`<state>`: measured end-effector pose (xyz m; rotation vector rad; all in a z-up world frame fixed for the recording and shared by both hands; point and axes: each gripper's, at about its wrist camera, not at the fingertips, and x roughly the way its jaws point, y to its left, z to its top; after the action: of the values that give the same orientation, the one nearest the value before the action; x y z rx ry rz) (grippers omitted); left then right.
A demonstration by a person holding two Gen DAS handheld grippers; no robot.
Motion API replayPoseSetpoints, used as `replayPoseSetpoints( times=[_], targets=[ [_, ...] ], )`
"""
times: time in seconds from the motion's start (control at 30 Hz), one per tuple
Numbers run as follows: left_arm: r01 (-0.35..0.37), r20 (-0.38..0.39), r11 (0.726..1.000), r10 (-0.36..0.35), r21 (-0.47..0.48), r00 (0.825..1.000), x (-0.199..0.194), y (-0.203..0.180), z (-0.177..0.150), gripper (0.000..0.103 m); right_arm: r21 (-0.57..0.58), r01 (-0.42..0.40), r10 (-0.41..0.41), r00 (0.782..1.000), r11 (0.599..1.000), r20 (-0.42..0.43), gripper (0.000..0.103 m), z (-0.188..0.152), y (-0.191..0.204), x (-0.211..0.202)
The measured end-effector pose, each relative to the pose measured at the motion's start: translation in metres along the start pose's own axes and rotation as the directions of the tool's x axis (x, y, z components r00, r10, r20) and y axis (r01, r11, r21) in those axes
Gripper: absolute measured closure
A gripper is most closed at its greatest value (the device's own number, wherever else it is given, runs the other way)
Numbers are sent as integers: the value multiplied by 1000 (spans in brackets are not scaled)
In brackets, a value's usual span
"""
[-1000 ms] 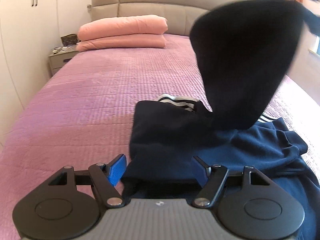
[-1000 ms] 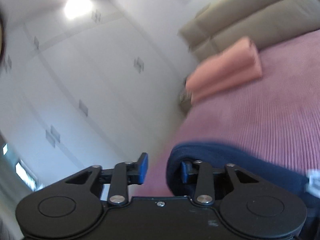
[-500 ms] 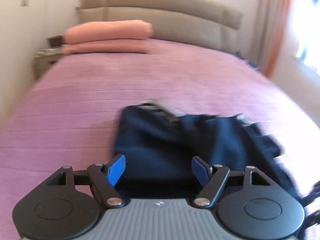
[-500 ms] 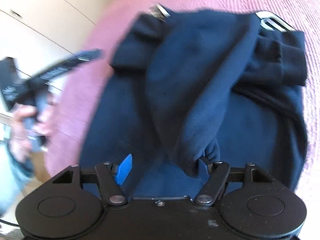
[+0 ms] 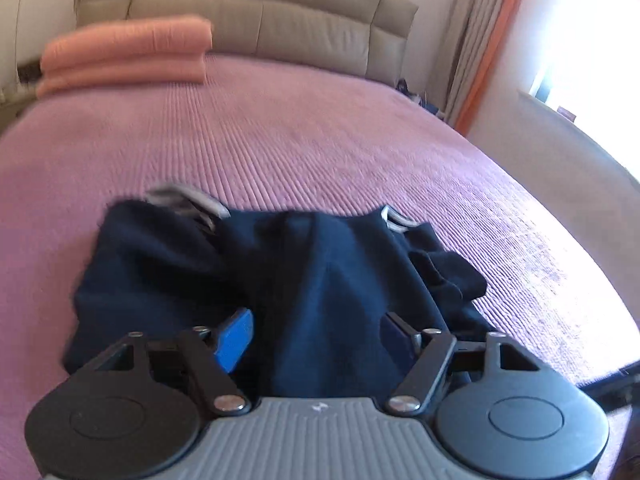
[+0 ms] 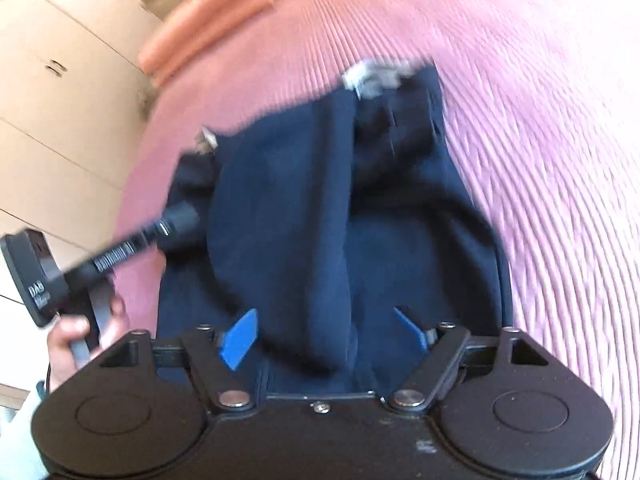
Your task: Fold large clothes
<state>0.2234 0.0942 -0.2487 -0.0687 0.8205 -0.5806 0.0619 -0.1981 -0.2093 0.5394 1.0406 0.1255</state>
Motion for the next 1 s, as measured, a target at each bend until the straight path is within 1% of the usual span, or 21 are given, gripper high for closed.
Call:
replayPoseSetpoints(
  times=[0.03,0.07,0.1,0.17,0.2,0.27,0.3,0.37,0.43,0.47,0.5,0.53,0.57,0.63,0.7,0.73,0.8,0.87,0.9,0.93,1.0],
  targets=[
    [28,-7,1000,-28,-11,1000,8,1,3,51,-33,-8,9,999,999,35,56,4,4,3],
    [59,-12,998,-60,-17,998,15,0,4,57,-64,-23,26,998,998,56,74,15,11,17],
    [87,-12,996,-87,-14,996,25,-3,5,59,-88,-39,45,997,995,61,82,23,17,33],
    [93,-39,996,-93,-12,995,47,-3,2,65,-114,-104,108,994,988,31,84,42,25,77],
    [73,-79,997,-74,-23,994,62,0,-3,68,-131,-90,92,996,987,5,84,45,28,98],
    [10,-134,1000,-14,-27,991,83,8,-16,85,-152,-25,12,996,988,-88,88,38,28,131],
    [5,-141,999,-10,-35,990,88,16,-24,85,-140,3,-23,990,990,-138,103,32,20,143],
    [24,-142,991,-42,-131,989,83,36,-33,100,-99,-7,-7,989,995,-148,103,17,-1,136],
    [-6,-161,978,-28,-211,987,72,54,-42,100,-44,5,-11,989,999,-147,103,8,-19,111],
    [-15,-165,973,-24,-232,986,65,61,-47,100,-41,48,-53,987,998,-153,103,5,-22,100],
    [-14,-165,969,-28,-246,986,55,64,-52,100,-65,101,-111,980,993,-162,85,2,-22,91],
    [-15,-165,967,-28,-254,986,46,64,-55,99,-106,142,-158,974,984,-165,85,0,-20,82],
    [-11,-165,967,-33,-256,986,38,63,-56,99,-127,131,-151,976,983,-154,85,0,-10,65],
    [9,-140,968,-45,-250,989,22,52,-59,95,-133,35,-51,992,991,-116,85,3,4,50],
    [37,-106,967,-65,-251,992,12,38,-60,93,-184,-46,28,995,982,-99,85,4,26,45],
    [41,-102,967,-69,-253,992,12,30,-61,92,-219,-51,28,994,974,-106,85,2,39,53],
    [15,-130,969,-49,-247,990,18,18,-66,92,-276,-7,-33,989,961,-143,85,-11,50,79],
    [-67,-222,971,15,-227,975,32,12,-74,92,-252,61,-119,968,966,-221,96,-29,39,98],
    [-118,-290,971,54,-209,956,41,12,-81,92,-218,62,-109,971,974,-211,101,-34,31,92],
    [-134,-315,973,69,-189,947,41,12,-85,93,-189,49,-88,975,981,-203,101,-36,26,81],
    [-114,-294,978,58,-177,954,26,12,-91,92,-152,54,-82,979,987,-184,97,-41,18,57]
  ],
)
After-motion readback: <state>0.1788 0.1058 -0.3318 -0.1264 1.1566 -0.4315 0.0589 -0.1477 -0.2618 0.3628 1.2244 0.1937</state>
